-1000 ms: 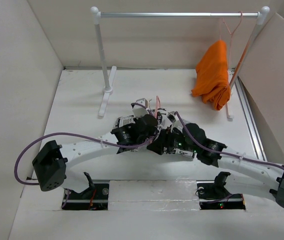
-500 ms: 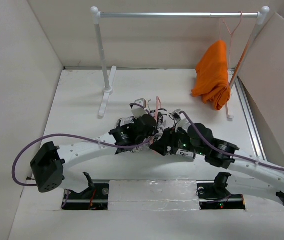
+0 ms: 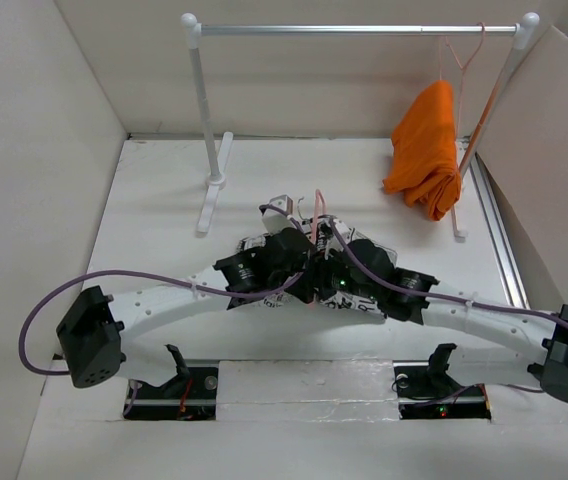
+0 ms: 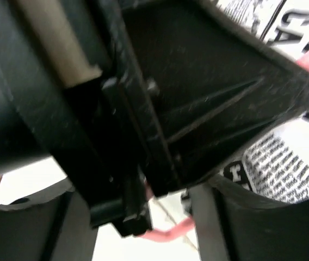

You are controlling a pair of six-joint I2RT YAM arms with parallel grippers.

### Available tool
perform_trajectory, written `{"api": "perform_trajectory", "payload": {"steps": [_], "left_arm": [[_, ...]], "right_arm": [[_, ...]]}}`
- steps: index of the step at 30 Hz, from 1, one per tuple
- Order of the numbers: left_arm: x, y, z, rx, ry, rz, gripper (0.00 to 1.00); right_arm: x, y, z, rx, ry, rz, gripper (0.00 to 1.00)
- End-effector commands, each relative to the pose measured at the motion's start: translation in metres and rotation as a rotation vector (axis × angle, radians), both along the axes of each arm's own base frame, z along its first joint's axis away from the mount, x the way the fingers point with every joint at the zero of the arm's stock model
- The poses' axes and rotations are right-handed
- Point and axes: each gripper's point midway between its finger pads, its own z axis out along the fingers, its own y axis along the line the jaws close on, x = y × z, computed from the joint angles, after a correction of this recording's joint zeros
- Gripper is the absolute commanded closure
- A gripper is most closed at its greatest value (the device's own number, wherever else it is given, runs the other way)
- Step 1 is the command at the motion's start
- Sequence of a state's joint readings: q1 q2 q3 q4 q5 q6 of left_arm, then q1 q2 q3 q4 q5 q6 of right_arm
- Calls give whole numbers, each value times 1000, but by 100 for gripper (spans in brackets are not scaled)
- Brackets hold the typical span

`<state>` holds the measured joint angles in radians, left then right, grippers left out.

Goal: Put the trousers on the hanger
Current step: Place the hanger at the clothesline.

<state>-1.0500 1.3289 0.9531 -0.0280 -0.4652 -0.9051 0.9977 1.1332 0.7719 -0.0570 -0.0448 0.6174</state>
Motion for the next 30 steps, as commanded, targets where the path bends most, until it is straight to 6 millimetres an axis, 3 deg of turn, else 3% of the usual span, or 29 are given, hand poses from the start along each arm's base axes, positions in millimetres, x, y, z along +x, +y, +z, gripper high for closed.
{"api": "perform_trajectory", "payload": {"steps": [1,4,5,7,8,11,15,16,18,19,20,22,23,26,30], "left_arm": [[3,-7,64,-184,-100,-9,100],[-3,-7,68,-195,-90,-35,100],[-5,-7,68,-198,-81,-39,100],[-8,-4,72,-203,-82,-43,100],[-9,-2,76,-203,-90,-48,100],[-6,4,89,-207,-105,-47,100],[-7,8,113,-205,-145,-85,100],[-8,6,130,-219,-168,-97,100],[-8,5,139,-189,-181,-119,100],[-8,5,157,-203,-205,-128,99],[-5,6,165,-201,-218,-124,89],[-7,5,180,-204,-241,-160,80],[-4,8,197,-226,-268,-160,70],[-5,14,234,-255,-339,-192,55],[-14,27,294,-285,-470,-215,46]], "right_arm": [[17,11,37,130,-99,-65,38],[21,8,39,192,-110,-126,48],[18,10,41,209,-112,-125,60],[19,9,40,221,-109,-137,71],[19,8,42,230,-106,-145,85],[12,10,48,259,-97,-141,100],[10,10,75,363,-109,-144,100],[10,9,85,393,-121,-148,100],[10,6,109,443,-138,-156,100],[10,4,115,451,-141,-161,100],[10,2,123,468,-146,-165,100],[10,0,141,505,-154,-170,100],[8,0,148,520,-155,-165,100],[6,0,168,585,-147,-151,100],[14,-10,190,679,-151,-159,100]]}}
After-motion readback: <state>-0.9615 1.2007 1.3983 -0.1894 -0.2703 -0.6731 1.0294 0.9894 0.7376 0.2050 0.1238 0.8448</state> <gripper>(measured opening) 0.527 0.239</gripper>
